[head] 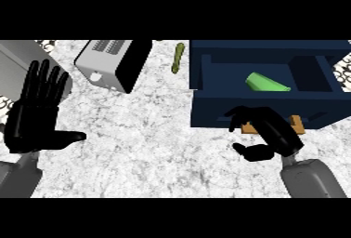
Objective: Pick up the cup, place it into the drawer and close the drawer
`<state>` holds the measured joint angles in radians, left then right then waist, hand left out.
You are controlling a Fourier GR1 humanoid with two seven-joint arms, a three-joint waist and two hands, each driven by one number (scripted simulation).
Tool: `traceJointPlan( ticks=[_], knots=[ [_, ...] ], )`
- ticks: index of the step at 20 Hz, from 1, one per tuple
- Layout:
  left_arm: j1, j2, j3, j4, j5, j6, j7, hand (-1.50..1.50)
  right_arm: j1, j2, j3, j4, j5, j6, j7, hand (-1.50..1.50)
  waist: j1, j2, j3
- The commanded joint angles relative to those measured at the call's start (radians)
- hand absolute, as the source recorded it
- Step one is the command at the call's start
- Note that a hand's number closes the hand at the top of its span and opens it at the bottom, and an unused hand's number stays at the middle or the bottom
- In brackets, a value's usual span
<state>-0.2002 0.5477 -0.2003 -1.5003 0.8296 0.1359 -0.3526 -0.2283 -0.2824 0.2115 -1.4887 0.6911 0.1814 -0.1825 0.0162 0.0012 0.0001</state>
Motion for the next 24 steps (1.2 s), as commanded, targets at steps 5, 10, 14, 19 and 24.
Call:
traceJointPlan(
  ticks=[5,10,14,19,24],
  knots=[
    [0.078,0.012,0.102,0.035,0.012,-0.148,0.001,-1.5,-0.136,0.016,-0.028,0.392,0.107,-0.1,-0.143,-1.5,-0.005,0.002,0.0],
    [0.151,-0.006,0.127,0.019,-0.027,-0.207,-0.033,-1.5,-0.323,0.057,-0.099,0.618,0.103,-0.115,-0.176,-1.5,0.003,0.003,0.0],
    [0.123,0.029,0.202,0.008,0.016,-0.228,0.051,-1.5,-0.39,0.056,-0.136,0.77,0.099,-0.122,-0.241,-1.5,0.001,0.002,0.001],
    [0.123,0.005,0.198,0.051,-0.009,-0.271,0.012,-1.5,-0.584,0.039,-0.219,1.049,0.084,-0.153,-0.323,-1.5,0.024,0.012,0.001],
    [0.083,0.01,0.212,0.096,-0.005,-0.308,0.022,-1.5,-0.678,-0.007,-0.234,1.177,0.1,-0.122,-0.347,-1.5,0.034,0.019,0.002]
  ],
)
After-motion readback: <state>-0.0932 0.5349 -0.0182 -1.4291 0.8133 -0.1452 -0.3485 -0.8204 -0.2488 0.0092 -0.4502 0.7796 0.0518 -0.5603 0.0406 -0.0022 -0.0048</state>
